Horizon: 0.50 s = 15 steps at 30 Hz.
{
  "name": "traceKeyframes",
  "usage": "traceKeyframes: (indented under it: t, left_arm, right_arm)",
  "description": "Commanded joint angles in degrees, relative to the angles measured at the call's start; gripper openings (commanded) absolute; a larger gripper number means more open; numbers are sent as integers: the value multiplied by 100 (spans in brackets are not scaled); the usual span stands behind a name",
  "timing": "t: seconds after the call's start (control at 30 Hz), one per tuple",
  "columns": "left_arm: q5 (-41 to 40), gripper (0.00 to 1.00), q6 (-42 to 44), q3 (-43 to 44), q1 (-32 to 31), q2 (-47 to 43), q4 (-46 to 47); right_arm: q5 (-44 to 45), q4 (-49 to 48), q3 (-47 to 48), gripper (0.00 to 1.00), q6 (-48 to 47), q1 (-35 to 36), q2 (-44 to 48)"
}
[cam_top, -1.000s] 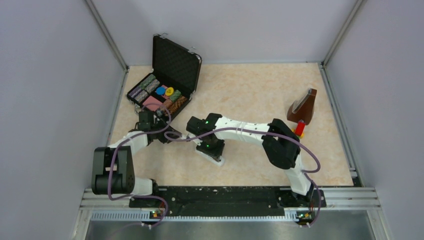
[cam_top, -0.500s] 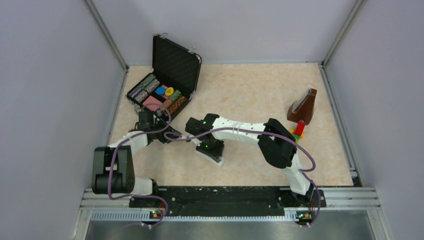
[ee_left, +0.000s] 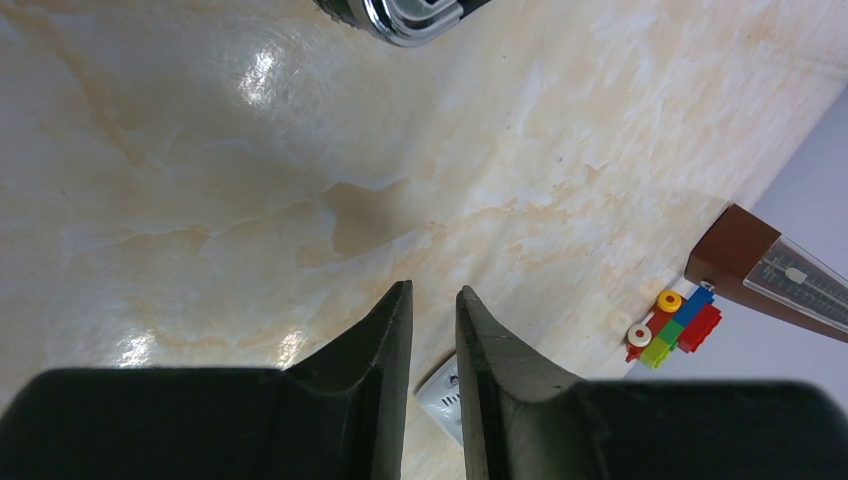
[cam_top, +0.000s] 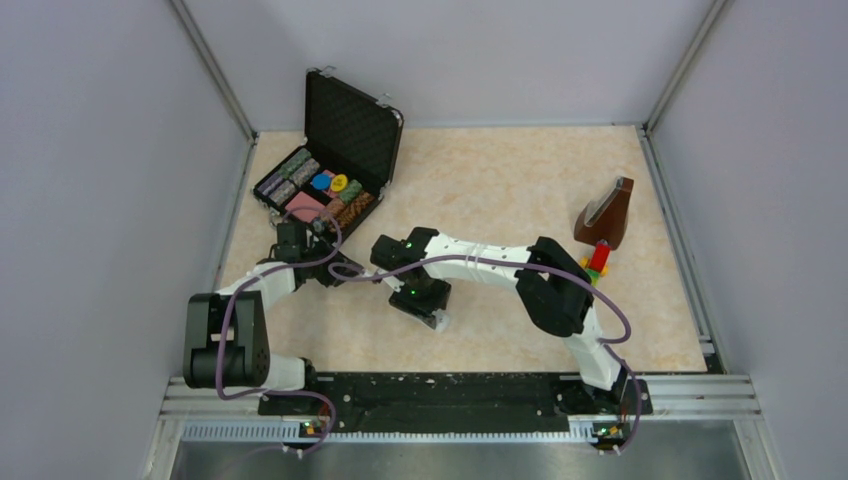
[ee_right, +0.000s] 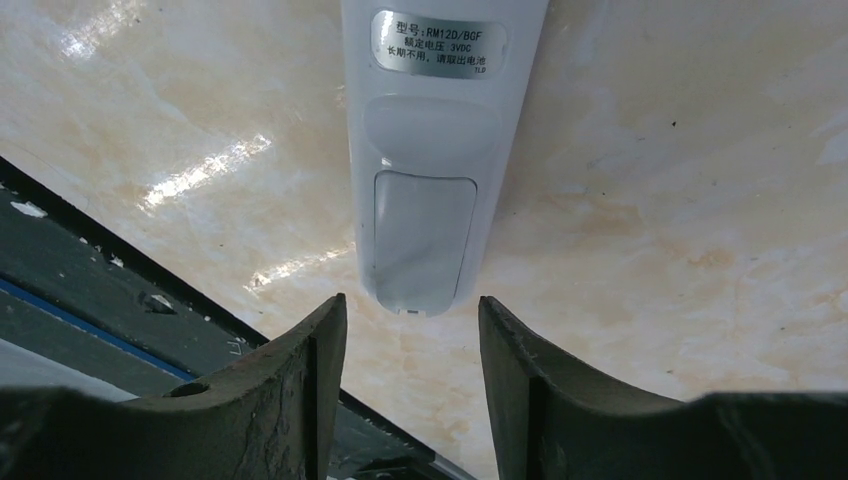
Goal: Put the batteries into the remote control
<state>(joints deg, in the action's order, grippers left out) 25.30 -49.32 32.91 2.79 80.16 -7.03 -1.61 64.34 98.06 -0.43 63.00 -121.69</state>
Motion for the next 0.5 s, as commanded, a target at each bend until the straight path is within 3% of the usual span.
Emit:
traceKeyframes:
  t: [0.0, 0.07, 0.27, 0.47]
  left_arm:
    - [80, 27, 98, 90, 46, -44, 185]
    - [93, 27, 102, 84, 46, -72, 172]
    - [89, 27, 119, 38, 42, -167, 149]
    - [106, 27, 122, 50, 46, -150, 140]
  right_arm:
    - [44, -59, 287, 50, 272, 63, 271]
    - [50, -166, 253, 50, 362, 38, 414]
    - [88, -875, -404, 29, 677, -36, 978]
    - [394, -1645, -1185, 18, 749, 42, 1316]
